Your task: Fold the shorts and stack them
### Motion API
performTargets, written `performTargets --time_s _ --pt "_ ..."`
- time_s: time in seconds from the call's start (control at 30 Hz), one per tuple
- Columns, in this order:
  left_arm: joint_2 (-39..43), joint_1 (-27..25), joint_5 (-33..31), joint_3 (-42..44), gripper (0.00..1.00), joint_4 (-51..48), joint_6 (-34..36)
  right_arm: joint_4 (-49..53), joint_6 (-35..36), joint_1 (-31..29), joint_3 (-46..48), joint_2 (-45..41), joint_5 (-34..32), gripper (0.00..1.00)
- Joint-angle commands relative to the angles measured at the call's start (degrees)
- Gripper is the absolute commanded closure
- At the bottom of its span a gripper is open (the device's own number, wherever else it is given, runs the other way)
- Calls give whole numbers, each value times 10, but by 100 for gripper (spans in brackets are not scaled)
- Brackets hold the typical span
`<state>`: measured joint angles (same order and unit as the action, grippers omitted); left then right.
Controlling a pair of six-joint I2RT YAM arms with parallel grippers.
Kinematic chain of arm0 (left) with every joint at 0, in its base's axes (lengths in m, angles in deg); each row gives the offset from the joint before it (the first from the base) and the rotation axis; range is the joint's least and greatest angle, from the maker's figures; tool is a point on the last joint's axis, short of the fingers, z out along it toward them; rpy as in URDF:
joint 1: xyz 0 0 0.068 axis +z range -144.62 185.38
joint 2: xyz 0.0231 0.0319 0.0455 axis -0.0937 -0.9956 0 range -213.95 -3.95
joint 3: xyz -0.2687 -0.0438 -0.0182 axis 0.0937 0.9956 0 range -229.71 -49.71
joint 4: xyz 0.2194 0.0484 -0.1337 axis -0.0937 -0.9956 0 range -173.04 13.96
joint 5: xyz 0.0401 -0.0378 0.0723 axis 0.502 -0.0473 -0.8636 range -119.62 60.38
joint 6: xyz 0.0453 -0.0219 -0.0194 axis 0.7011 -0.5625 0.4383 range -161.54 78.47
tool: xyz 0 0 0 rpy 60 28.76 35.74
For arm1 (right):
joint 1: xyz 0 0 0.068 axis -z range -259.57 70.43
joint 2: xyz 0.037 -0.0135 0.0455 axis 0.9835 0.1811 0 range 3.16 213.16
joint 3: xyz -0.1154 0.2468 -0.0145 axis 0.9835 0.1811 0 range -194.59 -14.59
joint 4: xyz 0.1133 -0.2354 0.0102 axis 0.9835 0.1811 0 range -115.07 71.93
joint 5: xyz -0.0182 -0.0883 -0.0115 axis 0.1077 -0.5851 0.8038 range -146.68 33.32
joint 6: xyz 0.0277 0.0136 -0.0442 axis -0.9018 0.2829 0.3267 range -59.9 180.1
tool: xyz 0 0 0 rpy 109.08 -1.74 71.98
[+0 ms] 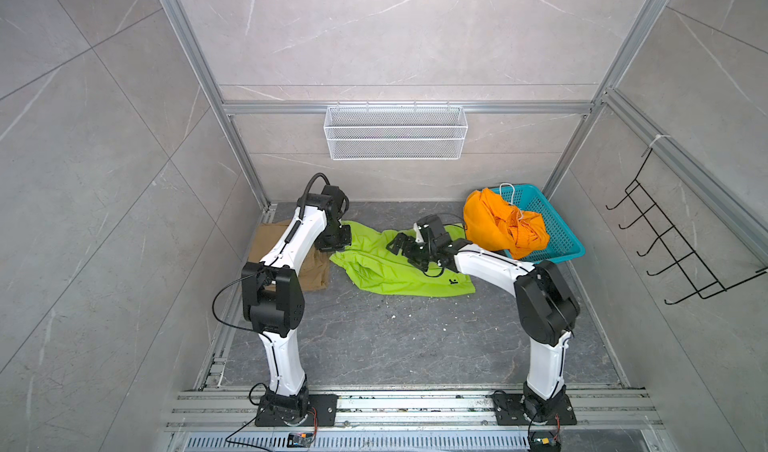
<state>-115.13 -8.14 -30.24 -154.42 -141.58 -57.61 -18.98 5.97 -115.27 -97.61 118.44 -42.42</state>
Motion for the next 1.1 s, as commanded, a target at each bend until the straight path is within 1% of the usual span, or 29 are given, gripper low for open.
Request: performTargets --time_s 0.0,0.1,0.2,0.27,0.33,0.4,0.47,0.57,0.63,0.7,0.83,0.93,1.0,1.07 --pt "21 0 -24 -22 100 -25 24 -19 -52 -17 -19 52 -39 0" --pt "24 0 -36 -23 100 -34 31 -51 -65 -30 4 78 -49 0" --pt "30 5 -45 -22 100 -39 38 -79 -75 -35 33 89 -44 0" --pt "34 7 -60 -25 100 -46 44 -100 -85 -37 52 80 -30 0" --pt "37 9 -87 -33 100 -55 53 -104 -74 -36 65 56 -16 0" --pt "37 11 -112 -45 100 -66 67 -88 -45 -34 71 20 -19 0" --pt "33 11 -132 -66 100 -77 81 -49 -18 -24 70 -15 -27 0" --pt "23 9 -136 -103 100 -92 88 3 16 7 69 -50 -34 0" --pt "9 5 -131 -140 100 -109 88 45 40 36 62 -54 -39 0" --pt "-10 -4 -129 -178 100 -128 89 73 58 69 53 -41 -24 0" --pt "-55 -39 -155 -253 100 -173 94 101 89 107 36 -13 -7 0" --pt "-89 -62 -173 -299 100 -198 91 98 87 112 25 3 4 0" --pt "-108 -74 -179 -323 100 -211 89 84 62 112 18 9 18 0" --pt "-118 -83 -180 -328 100 -215 85 45 20 108 10 11 33 0"
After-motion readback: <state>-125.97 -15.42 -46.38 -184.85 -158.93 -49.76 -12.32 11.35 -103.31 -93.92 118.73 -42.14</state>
